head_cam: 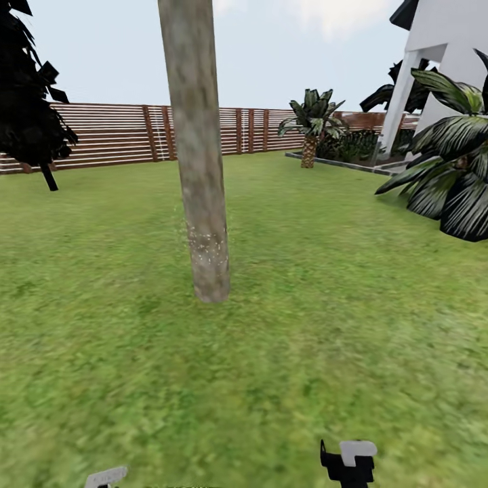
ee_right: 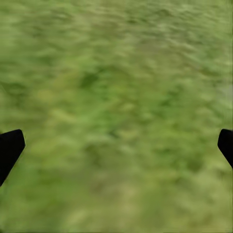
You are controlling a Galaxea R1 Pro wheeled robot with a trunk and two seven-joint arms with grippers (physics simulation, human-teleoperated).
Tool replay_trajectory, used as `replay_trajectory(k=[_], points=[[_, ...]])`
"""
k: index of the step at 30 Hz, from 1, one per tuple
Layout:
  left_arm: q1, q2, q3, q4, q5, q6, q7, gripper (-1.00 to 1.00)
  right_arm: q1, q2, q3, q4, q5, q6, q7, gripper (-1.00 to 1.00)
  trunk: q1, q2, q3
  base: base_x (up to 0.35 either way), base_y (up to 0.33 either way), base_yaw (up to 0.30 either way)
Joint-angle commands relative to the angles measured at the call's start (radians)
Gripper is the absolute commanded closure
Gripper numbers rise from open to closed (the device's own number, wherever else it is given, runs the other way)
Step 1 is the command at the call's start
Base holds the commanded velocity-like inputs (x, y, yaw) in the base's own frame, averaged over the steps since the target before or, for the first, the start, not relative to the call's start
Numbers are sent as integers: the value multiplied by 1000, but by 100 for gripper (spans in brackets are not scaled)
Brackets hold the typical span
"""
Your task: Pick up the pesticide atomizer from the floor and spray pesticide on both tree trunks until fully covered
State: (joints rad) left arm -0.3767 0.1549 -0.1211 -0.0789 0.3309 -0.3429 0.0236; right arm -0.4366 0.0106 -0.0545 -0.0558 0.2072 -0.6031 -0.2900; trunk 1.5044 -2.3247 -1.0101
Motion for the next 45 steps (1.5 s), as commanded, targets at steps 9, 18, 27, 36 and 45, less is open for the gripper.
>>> replay_trajectory(k=[9,18,27,36,45], points=[[-1,0,-9,2,12,-2,1,100,1,0,-5,2,11,-1,-6,-100,0,0,-1,0,0,284],[-1,1,-9,2,11,-2,1,100,1,0,-5,2,11,-1,-6,-100,0,0,-1,0,0,284],[-1,2,-9,2,10,-3,1,100,1,0,-5,2,12,-1,-6,-100,0,0,-1,0,0,284],[-1,2,-9,2,10,-3,1,100,1,1,-5,2,12,-1,-6,-100,0,0,-1,0,0,284],[-1,2,-9,2,10,-3,1,100,2,1,-5,2,12,-1,-6,-100,0,0,-3,0,0,284]])
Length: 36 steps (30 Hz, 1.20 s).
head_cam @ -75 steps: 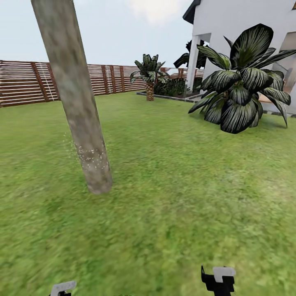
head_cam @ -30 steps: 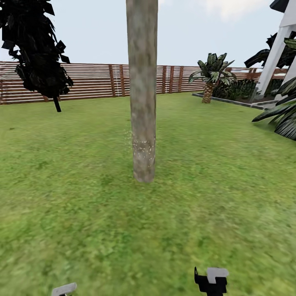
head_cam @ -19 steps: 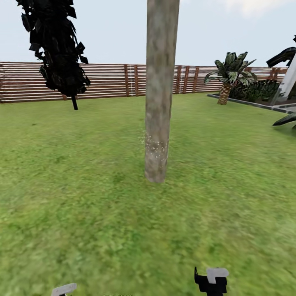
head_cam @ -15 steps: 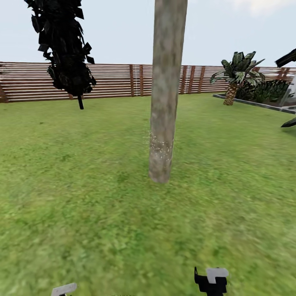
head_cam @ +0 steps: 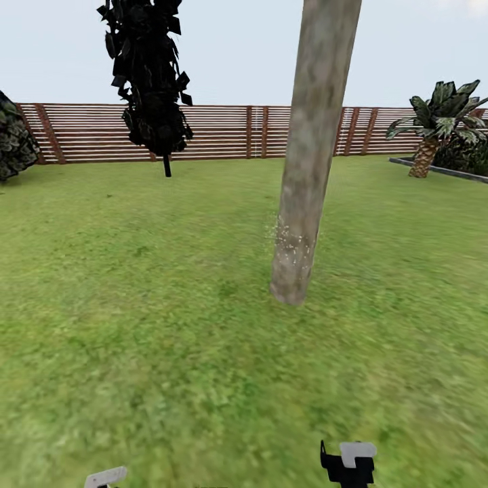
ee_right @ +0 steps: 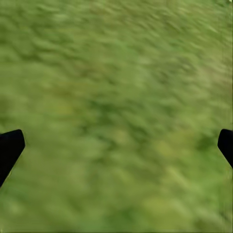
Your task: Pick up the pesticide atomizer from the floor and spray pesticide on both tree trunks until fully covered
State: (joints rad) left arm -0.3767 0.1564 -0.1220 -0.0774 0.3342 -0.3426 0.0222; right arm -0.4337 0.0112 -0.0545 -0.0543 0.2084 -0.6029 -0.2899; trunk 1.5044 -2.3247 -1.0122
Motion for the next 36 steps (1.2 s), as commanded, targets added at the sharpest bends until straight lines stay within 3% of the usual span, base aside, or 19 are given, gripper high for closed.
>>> replay_trajectory(k=[1,36], points=[[-1,0,-8,1,6,-3,2,100,0,0,-5,1,11,-1,-6,-100,0,0,-1,0,0,284],[-1,0,-7,1,9,-3,3,100,0,1,-5,1,11,-1,-6,-100,0,0,-15,0,0,284]])
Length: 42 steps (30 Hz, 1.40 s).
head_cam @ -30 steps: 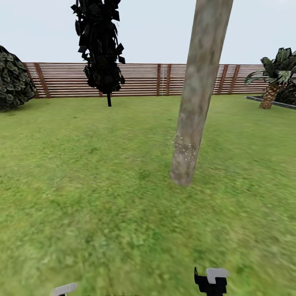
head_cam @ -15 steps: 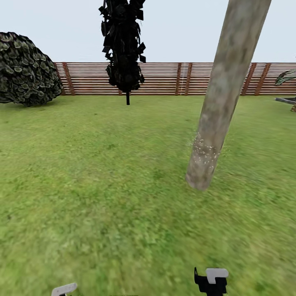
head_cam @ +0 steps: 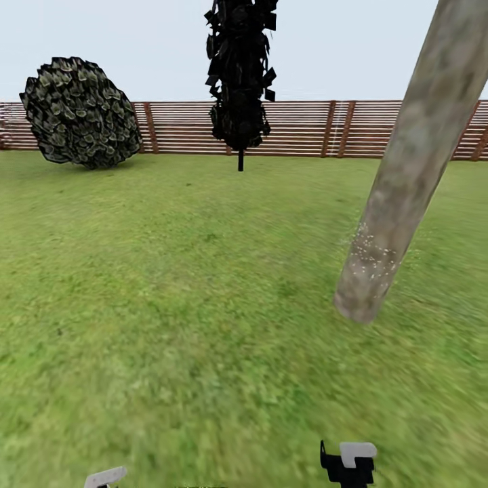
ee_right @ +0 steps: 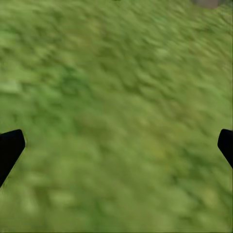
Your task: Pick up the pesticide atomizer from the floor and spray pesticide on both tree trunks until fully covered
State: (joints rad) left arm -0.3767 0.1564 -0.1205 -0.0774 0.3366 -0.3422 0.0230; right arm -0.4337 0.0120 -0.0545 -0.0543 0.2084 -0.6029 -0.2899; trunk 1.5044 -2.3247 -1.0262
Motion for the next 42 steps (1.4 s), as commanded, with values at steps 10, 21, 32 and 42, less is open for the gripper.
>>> replay_trajectory(k=[10,21,32,42], points=[[-1,0,-8,1,5,-2,3,100,0,0,-5,1,11,-2,-6,-100,0,0,-5,0,0,284],[-1,2,-8,1,5,-1,3,100,0,1,-5,0,11,-3,-7,-100,0,0,-9,0,0,284],[-1,2,-8,1,5,-1,3,100,0,1,-4,-1,11,-3,-6,-100,0,0,-9,0,0,284],[-1,3,-7,1,5,0,3,100,0,1,-4,1,9,-2,-3,-100,0,0,-9,0,0,284]])
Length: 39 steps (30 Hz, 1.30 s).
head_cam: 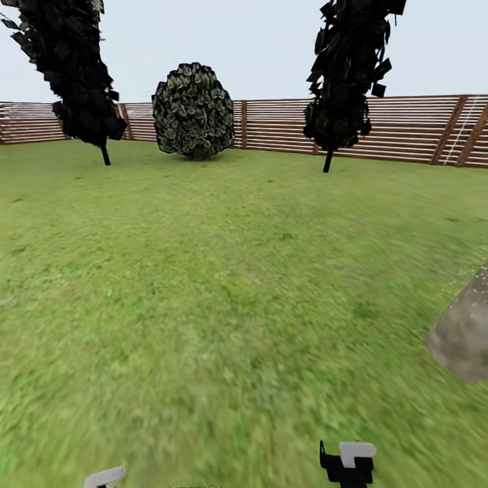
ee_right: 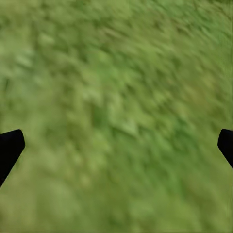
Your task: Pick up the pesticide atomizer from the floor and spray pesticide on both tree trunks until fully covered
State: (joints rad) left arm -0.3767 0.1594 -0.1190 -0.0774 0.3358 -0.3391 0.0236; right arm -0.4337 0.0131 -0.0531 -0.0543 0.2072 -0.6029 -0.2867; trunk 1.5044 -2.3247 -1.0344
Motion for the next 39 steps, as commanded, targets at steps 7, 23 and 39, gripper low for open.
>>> replay_trajectory(k=[7,23,39], points=[[-1,0,-9,1,6,-3,3,100,0,1,-5,1,11,-1,-6,-100,0,0,-1,0,0,284],[1,1,-10,1,80,-6,3,100,0,1,-5,1,11,-1,-6,-100,0,0,-1,0,0,284],[1,2,-10,1,84,-6,1,100,0,1,-5,1,11,-1,-6,-100,0,0,-1,0,0,284]])
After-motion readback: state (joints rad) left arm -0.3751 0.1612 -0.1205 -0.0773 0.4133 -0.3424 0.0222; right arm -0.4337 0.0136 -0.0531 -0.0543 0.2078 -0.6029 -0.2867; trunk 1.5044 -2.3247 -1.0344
